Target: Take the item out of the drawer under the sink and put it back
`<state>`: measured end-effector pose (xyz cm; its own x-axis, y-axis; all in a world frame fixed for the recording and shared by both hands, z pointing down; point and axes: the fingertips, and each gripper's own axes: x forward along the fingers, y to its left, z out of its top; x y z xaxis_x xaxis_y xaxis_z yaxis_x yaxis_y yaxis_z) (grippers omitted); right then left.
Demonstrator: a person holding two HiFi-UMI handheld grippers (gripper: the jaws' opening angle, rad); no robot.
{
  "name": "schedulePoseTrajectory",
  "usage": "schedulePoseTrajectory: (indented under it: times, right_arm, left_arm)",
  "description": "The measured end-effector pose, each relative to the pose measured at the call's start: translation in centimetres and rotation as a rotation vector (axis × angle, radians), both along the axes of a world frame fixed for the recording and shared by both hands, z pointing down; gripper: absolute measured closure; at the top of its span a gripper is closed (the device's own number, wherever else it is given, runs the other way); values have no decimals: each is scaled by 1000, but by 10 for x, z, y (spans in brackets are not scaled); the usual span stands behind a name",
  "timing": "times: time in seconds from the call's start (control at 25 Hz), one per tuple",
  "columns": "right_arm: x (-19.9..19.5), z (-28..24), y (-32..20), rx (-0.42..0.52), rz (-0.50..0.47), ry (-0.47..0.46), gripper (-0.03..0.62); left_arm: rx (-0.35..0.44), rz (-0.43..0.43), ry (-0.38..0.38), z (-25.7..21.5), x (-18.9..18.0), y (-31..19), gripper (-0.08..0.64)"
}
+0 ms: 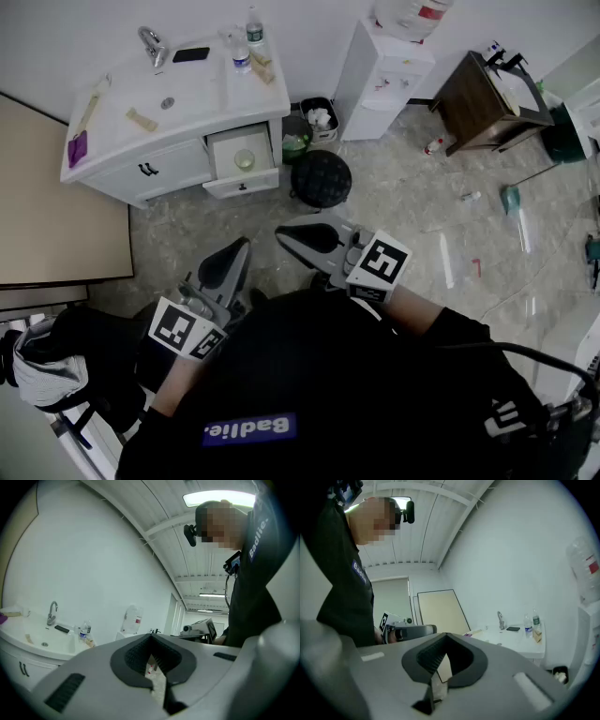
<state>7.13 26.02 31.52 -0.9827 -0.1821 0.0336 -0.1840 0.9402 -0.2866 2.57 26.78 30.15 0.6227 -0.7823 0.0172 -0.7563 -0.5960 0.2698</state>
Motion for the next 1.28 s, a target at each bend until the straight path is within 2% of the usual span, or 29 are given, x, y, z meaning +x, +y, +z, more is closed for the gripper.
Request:
schedulePoseTrajectory:
  times: [0.64, 1.08, 1.28]
  right_arm:
    - [2, 0, -2, -11, -8, -27, 591]
    - [45, 8, -20, -8, -68, -38, 591]
    - [47, 16, -26, -33, -102, -31, 591]
  left_arm:
    - [0, -17, 3, 4, 3, 1, 555]
    - [28, -97, -9, -1, 47, -7, 555]
    - [17, -129, -6, 3, 48, -13, 555]
